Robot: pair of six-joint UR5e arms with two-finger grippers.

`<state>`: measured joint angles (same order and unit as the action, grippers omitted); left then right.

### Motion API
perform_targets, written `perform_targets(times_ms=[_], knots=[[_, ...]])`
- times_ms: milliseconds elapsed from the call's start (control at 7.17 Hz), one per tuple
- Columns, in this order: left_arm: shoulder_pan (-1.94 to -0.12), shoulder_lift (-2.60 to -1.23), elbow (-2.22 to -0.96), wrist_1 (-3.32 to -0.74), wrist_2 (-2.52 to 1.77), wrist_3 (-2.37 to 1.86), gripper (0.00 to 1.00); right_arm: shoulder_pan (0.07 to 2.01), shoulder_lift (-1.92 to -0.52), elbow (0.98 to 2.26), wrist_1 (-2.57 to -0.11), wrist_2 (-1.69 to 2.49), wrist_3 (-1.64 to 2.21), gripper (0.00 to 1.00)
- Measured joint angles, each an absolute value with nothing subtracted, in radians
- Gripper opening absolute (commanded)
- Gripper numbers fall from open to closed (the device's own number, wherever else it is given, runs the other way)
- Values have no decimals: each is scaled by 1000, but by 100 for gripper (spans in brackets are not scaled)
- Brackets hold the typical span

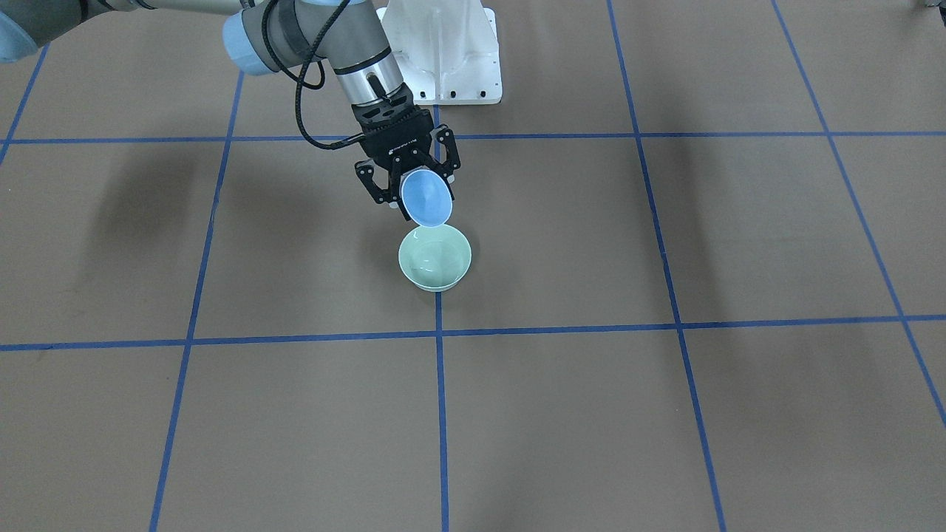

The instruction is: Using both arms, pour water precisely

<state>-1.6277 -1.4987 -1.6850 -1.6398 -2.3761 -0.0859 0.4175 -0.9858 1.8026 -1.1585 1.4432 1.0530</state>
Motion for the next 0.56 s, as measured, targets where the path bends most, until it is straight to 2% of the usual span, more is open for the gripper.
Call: perform_targets(times_ms=[558], knots=[[-1628,-1498,-1683,-1640,-2376,-86,100,424,-1066,1818,-1092,1197,1324,0]])
